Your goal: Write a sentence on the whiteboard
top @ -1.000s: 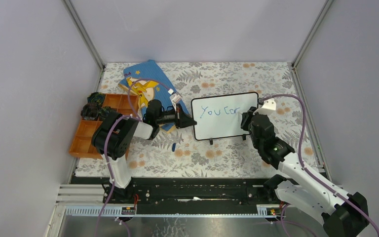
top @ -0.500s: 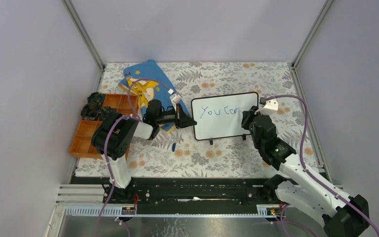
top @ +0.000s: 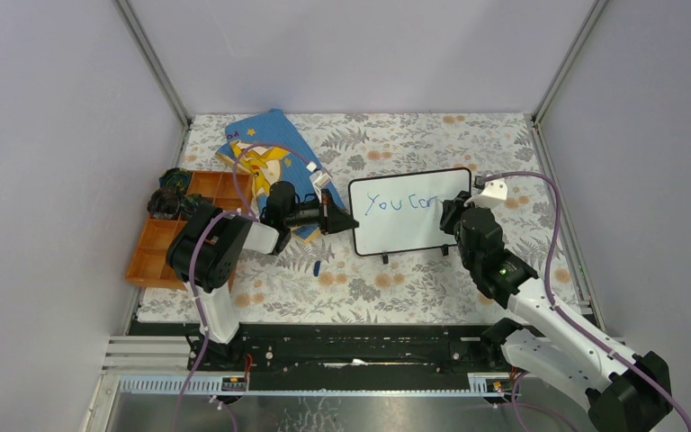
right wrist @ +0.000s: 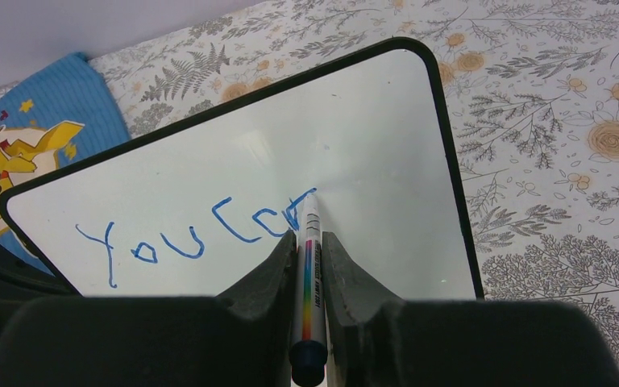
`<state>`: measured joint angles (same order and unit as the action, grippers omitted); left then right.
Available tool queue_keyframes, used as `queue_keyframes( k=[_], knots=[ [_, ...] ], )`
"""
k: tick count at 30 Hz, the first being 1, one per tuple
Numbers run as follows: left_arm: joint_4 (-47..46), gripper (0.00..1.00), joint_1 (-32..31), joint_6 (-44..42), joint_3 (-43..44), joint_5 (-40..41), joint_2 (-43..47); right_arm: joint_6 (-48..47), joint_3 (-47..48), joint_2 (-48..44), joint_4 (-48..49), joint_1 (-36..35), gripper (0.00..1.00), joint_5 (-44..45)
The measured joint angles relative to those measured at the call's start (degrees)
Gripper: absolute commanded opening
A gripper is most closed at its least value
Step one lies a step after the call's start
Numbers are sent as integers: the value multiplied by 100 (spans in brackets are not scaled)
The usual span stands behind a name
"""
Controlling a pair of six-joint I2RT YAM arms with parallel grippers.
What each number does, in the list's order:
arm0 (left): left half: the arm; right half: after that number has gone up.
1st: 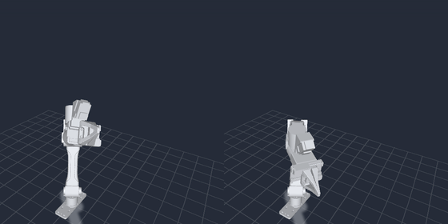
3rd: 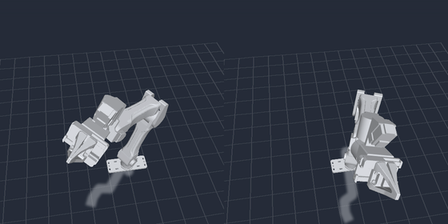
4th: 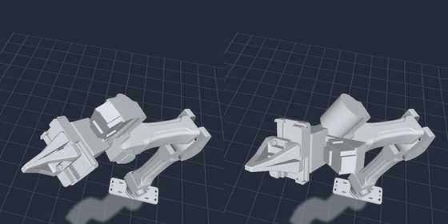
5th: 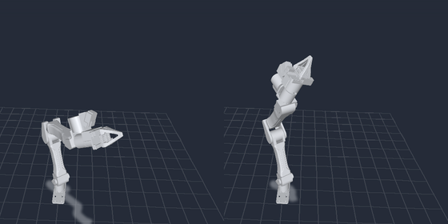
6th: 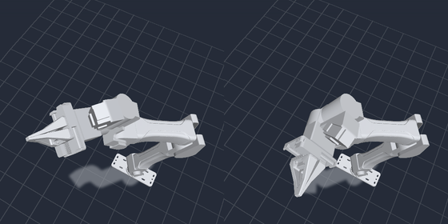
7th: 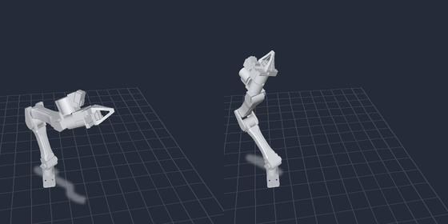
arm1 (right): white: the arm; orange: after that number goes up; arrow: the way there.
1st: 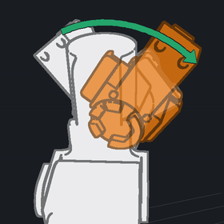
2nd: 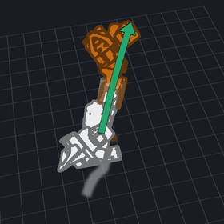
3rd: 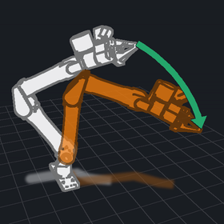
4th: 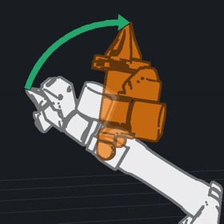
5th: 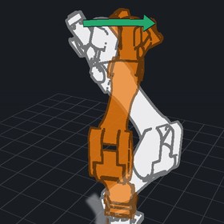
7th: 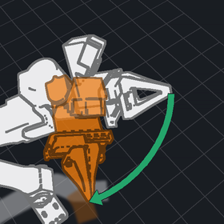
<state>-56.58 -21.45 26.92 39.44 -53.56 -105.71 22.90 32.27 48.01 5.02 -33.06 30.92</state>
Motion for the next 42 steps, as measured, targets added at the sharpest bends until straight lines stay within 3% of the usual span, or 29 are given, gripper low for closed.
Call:
queue_keyframes(
  k=[42],
  knots=[
    [79, 0, -15, -52, 7, 4, 28, 116, -2, 96, 9, 114, 0, -42]
  ],
)
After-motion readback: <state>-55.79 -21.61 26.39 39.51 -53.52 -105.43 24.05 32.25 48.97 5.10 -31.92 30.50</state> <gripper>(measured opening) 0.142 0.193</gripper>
